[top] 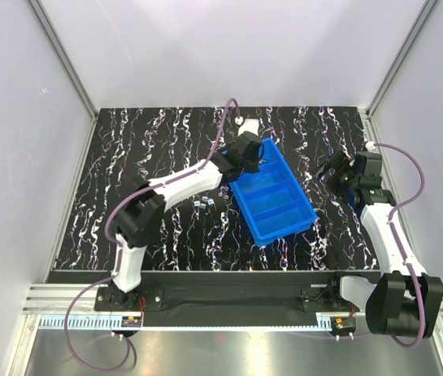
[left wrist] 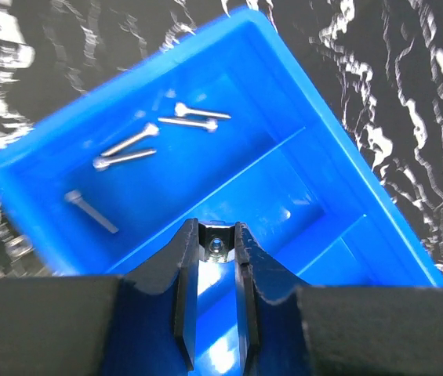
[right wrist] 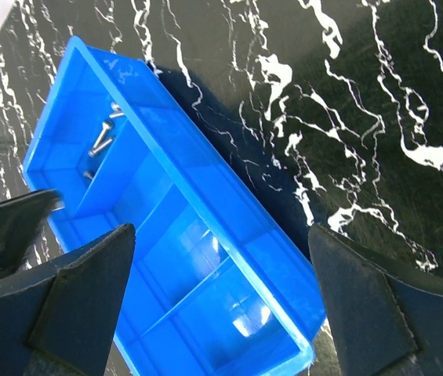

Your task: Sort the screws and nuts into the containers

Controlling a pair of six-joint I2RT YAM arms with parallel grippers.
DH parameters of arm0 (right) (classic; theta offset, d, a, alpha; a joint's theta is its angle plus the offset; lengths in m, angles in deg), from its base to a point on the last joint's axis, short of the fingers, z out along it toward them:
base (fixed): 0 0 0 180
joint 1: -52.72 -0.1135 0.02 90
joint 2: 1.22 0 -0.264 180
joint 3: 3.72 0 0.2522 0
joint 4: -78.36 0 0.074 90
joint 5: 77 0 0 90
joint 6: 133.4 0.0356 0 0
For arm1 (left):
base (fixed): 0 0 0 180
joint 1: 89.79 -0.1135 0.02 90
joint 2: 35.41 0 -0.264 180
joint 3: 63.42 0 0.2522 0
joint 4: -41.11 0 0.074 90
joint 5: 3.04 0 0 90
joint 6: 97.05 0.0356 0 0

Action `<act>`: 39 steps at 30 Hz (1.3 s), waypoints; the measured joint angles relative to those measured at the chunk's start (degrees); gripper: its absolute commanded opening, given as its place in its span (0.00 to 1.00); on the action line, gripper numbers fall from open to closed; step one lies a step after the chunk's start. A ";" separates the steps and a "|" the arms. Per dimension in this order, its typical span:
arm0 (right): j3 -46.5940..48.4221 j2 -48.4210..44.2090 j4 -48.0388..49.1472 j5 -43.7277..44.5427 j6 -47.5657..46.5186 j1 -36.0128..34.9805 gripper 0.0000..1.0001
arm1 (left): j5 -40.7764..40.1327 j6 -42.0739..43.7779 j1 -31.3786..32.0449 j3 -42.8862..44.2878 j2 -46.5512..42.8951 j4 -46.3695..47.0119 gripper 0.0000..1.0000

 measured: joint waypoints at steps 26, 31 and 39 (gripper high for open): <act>0.00 -1.22 -2.08 1.75 -0.24 0.00 1.00 | 0.44 1.73 1.07 -12.68 -15.39 -1.70 0.71; -0.15 -1.31 -1.90 1.40 -0.24 0.00 1.00 | -5.22 -3.32 -1.16 -26.12 -30.97 -0.94 0.71; -1.25 -1.38 -1.86 1.16 -0.24 0.00 1.00 | -7.67 -9.75 -6.45 -40.33 -29.00 -4.68 0.71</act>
